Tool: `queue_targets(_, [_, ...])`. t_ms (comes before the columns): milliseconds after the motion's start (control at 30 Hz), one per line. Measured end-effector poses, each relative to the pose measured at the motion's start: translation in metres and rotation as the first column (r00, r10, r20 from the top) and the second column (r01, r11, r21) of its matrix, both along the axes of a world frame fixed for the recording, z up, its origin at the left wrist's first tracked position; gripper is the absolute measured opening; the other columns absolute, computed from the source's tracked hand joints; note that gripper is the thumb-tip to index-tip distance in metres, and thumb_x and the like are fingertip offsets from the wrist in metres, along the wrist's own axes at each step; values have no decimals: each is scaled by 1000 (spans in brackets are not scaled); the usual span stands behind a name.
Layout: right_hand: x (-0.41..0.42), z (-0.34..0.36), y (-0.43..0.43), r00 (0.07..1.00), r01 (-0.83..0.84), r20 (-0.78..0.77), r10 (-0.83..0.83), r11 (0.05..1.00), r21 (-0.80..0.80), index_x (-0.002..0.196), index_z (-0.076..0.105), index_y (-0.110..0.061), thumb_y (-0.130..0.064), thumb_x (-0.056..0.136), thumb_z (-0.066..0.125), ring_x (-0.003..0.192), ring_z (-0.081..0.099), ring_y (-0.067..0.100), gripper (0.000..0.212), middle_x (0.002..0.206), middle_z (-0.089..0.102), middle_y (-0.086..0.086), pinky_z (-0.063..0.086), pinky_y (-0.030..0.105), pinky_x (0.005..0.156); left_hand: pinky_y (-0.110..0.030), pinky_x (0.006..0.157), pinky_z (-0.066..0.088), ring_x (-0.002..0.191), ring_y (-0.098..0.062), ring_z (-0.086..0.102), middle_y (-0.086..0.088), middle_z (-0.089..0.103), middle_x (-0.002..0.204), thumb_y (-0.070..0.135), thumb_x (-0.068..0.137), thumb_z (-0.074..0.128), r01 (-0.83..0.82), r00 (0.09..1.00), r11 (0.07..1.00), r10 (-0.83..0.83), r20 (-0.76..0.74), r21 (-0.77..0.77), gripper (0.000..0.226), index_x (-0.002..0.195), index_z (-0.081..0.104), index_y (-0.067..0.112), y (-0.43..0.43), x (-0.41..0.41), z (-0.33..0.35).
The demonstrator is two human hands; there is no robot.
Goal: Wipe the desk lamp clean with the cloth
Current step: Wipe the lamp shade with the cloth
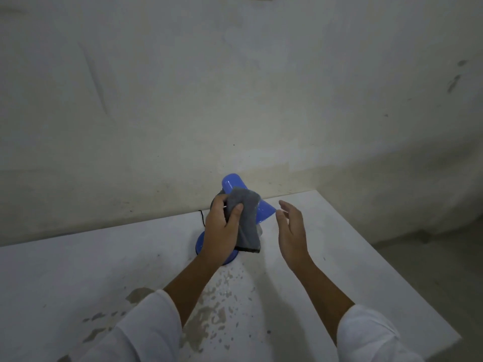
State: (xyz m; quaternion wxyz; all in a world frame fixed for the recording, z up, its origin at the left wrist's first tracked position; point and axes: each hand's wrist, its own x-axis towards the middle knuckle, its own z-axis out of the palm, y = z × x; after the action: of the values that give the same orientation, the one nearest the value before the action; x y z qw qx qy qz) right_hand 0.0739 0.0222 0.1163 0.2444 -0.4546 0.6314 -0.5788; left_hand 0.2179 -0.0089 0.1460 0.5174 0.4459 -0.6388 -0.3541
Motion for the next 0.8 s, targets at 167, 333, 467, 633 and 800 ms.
queue_targets(167, [10, 6, 11, 964, -89, -263, 43, 982, -164, 125, 44, -18, -38, 90, 45, 114, 47, 12, 40, 118, 48, -7, 43, 30, 99, -25, 77, 54, 96, -14, 60, 3, 59, 102, 19, 89, 58, 71, 994, 997, -68, -85, 38, 19, 103, 45, 21, 2, -10, 11])
queue_targets(333, [14, 9, 15, 956, -233, -218, 197, 960, -155, 134, 32, -17, -25, 90, 57, 111, 54, 5, 51, 127, 46, -4, 51, 16, 84, -8, 67, 50, 82, 12, 59, 18, 54, 94, 13, 93, 50, 230, 967, 971, -220, -128, 70, 19, 111, 45, 16, 9, -19, 16])
queue_targets(467, [7, 11, 16, 967, -154, -229, 107, 969, -195, 129, 37, -17, -14, 89, 58, 106, 56, 9, 46, 120, 50, -3, 52, 23, 85, -17, 80, 52, 91, 7, 59, 19, 57, 99, 19, 96, 45, 338, 937, 936, -326, -126, 98, 19, 114, 47, 19, 8, -12, 16])
queue_targets(633, [-11, 12, 13, 972, 75, -208, -113, 980, -184, 127, 40, -15, -19, 87, 63, 107, 57, 18, 47, 118, 54, 0, 54, 40, 91, -24, 89, 47, 114, -12, 54, 7, 56, 118, 21, 89, 58, 106, 994, 991, -105, -10, 87, 26, 113, 49, 24, -11, 5, -6])
queue_targets(800, [-7, 20, 5, 915, 12, -397, -73, 988, -153, 133, 42, -18, -26, 86, 62, 113, 54, 17, 52, 127, 56, 2, 49, 34, 98, -28, 103, 31, 137, -19, 32, -1, 31, 151, 32, 76, 73, 195, 936, 959, -245, 253, 207, 82, 142, 26, 17, -13, 17, -23])
